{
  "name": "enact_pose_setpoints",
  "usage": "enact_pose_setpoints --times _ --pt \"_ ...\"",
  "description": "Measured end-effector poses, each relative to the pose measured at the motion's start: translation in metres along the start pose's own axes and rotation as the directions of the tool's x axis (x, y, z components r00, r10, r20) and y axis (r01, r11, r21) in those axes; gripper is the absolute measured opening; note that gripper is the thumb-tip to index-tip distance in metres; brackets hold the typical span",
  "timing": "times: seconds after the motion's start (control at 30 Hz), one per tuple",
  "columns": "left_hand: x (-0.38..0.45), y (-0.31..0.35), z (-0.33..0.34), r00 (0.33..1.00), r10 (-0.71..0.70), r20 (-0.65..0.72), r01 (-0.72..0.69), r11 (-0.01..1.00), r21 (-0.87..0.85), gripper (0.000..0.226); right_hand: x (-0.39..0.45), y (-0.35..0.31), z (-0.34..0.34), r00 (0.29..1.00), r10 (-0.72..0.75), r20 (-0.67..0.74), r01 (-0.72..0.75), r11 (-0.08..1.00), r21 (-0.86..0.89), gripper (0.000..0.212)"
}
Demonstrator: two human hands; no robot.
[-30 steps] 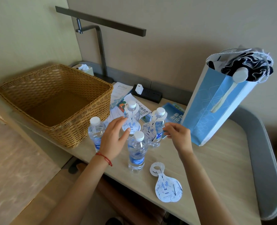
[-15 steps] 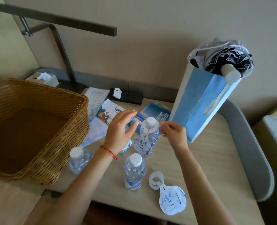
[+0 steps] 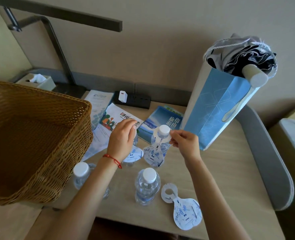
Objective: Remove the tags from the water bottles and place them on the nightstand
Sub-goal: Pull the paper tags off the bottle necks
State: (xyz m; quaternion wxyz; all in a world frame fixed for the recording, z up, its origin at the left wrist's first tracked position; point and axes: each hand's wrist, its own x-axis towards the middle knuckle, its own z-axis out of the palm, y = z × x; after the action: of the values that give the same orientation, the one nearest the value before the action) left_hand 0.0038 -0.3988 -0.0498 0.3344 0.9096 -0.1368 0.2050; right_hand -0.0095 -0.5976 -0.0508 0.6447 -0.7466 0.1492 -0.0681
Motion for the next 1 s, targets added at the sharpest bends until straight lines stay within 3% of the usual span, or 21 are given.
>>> enact_pose_setpoints --times 0.2,0.73,0.83,1.0 --pt "-0.001 0.001 0.0 1.0 -0.011 0.004 0.011 1.0 -0.004 0.026 0.001 -0.008 -0.003 1.0 -0.029 0.012 0.028 0.995 0.1 0.021" --pt "-0.001 0.001 0.002 0.999 -0.021 0.031 0.02 0.999 0.032 0.028 -0.001 -0.023 0.0 0.966 -0.244 0.084 0.245 0.97 -0.004 0.011" --pt "-0.002 0.001 0.0 0.999 -0.01 0.034 0.01 1.0 0.023 0.026 -0.005 -0.02 -0.005 0.984 -0.162 0.068 0.157 0.985 0.07 0.017" --pt "-0.003 0.001 0.001 0.999 -0.019 0.044 0.018 1.0 0.019 0.029 -0.015 0.003 -0.033 0.994 0.076 0.074 -0.097 0.932 0.35 0.024"
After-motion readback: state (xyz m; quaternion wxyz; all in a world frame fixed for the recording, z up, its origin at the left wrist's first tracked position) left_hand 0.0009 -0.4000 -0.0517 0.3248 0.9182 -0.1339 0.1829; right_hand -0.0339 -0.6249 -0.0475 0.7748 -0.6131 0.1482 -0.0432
